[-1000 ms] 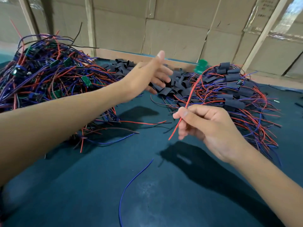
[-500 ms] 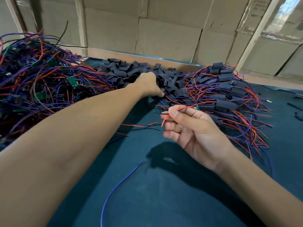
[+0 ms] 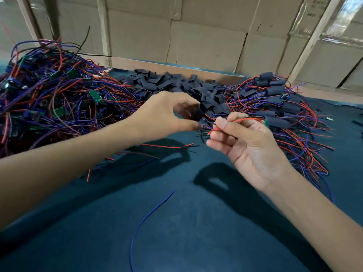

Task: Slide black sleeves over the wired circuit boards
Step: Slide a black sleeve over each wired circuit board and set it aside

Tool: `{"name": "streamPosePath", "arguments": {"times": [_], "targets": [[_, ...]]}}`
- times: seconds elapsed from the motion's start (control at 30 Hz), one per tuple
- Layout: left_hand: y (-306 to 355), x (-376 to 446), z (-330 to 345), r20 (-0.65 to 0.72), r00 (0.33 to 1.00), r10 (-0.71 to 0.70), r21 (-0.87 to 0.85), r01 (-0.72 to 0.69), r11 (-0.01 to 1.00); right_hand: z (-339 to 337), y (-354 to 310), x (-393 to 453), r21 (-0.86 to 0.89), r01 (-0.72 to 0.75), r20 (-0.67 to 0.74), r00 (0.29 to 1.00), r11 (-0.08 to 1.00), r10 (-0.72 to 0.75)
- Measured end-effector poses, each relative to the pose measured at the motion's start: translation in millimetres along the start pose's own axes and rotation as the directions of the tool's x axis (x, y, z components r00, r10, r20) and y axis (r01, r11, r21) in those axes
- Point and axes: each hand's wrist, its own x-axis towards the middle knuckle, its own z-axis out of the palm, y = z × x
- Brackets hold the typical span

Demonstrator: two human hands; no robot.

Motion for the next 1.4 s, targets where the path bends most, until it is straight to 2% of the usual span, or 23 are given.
{"name": "streamPosePath", "arguments": {"times": [0.07, 0.17, 0.37, 0.5, 0.6, 0.8, 0.87, 0.97, 1.03, 1.1, 1.23, 1.4], "targets": [[5, -22, 2, -0.04, 0.998, 0.052, -0.009, -0.052, 0.999, -1, -1, 1, 0.003, 0.037, -0.025, 0.999, 0.999, -0.037], [8, -45, 8, -0.095, 0.995, 0.032, -0.06, -0.038, 0.997, -2, 1, 0, 0.029, 0.058, -0.02, 0.998, 0.998, -0.057], [13, -55, 16, -0.056, 0.998, 0.042, -0.058, -0.045, 0.997, 1, 2, -2, 0.036, 0.053, 0.02, 0.998, 0.998, -0.054], [15, -57, 15, -0.078, 0.995, 0.057, -0.05, -0.061, 0.997, -1, -2, -3, -0.068, 0.111, 0.055, 0.993, 0.992, -0.107], [18, -58, 16, -0.029, 0.995, 0.1, -0.044, -0.101, 0.994, 0, 1, -4, -0.181, 0.189, 0.062, 0.982, 0.965, -0.18], [14, -61, 18, -0.107, 0.982, 0.159, 0.088, -0.15, 0.985, -4, 6, -5, -0.43, 0.299, 0.055, 0.951, 0.852, -0.306], [14, -63, 19, -0.105, 0.965, 0.239, 0.177, -0.218, 0.96, -4, 8, -6, -0.494, 0.326, 0.089, 0.941, 0.806, -0.327], [13, -65, 18, -0.085, 0.92, 0.382, 0.377, -0.325, 0.867, -4, 12, -8, -0.58, 0.342, 0.127, 0.935, 0.74, -0.333], [12, -64, 17, -0.084, 0.897, 0.433, 0.448, -0.354, 0.821, -4, 15, -7, -0.62, 0.309, 0.113, 0.945, 0.721, -0.308], [11, -64, 15, -0.084, 0.89, 0.449, 0.469, -0.362, 0.805, -5, 15, -7, -0.606, 0.228, 0.08, 0.971, 0.762, -0.227], [9, -63, 6, -0.108, 0.911, 0.398, 0.471, -0.306, 0.827, -2, 17, -6, -0.431, 0.007, 0.018, 1.0, 0.902, 0.001], [0, -56, -11, -0.243, 0.915, 0.321, 0.45, -0.187, 0.873, -5, 4, -3, -0.193, -0.262, -0.061, 0.965, 0.946, 0.255]]}}
